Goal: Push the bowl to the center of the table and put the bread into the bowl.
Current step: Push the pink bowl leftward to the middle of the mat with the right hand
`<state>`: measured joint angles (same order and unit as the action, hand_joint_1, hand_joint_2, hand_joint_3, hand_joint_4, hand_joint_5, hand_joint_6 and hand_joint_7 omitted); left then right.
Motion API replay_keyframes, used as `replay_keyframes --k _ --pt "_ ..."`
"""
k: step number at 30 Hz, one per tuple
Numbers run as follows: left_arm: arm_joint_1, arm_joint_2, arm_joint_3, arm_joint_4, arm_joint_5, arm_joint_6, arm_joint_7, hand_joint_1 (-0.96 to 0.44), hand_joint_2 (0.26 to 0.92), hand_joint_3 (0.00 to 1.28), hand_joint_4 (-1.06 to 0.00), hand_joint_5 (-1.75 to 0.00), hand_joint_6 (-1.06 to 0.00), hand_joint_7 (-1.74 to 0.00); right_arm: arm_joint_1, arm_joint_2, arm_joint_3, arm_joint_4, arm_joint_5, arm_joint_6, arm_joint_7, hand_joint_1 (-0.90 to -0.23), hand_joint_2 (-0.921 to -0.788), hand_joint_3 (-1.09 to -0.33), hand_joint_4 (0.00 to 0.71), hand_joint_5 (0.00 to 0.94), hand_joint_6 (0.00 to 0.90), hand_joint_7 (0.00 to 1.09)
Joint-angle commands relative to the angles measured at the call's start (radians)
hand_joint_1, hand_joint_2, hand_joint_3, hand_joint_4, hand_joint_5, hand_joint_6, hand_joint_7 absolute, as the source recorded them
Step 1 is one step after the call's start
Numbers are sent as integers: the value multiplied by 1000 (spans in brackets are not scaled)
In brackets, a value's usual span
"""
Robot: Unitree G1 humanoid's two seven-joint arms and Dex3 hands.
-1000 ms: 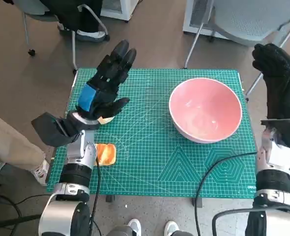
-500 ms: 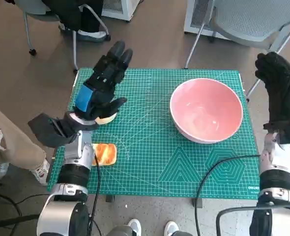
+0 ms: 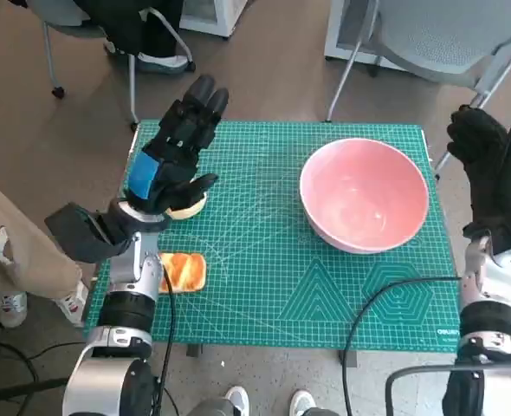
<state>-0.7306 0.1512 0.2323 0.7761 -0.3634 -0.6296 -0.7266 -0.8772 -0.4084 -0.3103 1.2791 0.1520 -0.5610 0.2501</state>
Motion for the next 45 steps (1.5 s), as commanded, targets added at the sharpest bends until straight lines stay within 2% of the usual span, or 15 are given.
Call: replay_keyframes --k 1,27,34,39,45 --pt "23 10 4 -30 -6 11 8 -647 921 248 -42 -3 -163 -47 27 10 -10 26 -4 49 -13 -624 -921 -898 111 1 90 232" --pt "49 32 11 -66 -7 19 20 -605 921 251 -44 -2 -168 -55 64 45 -29 41 -5 142 -43 -609 -921 -885 118 2 113 192" --pt "52 36 9 -71 -3 16 24 -601 921 254 -48 -4 -167 -56 72 54 -32 43 -8 150 -47 -621 -921 -873 118 1 116 184" --pt "54 37 7 -75 0 13 28 -595 921 255 -51 -4 -165 -57 78 62 -32 43 -9 153 -47 -658 -921 -843 123 3 121 175" --pt "58 40 6 -84 -1 18 31 -593 921 257 -51 -4 -164 -58 81 70 -29 43 -12 156 -49 -659 -921 -831 131 6 132 171"
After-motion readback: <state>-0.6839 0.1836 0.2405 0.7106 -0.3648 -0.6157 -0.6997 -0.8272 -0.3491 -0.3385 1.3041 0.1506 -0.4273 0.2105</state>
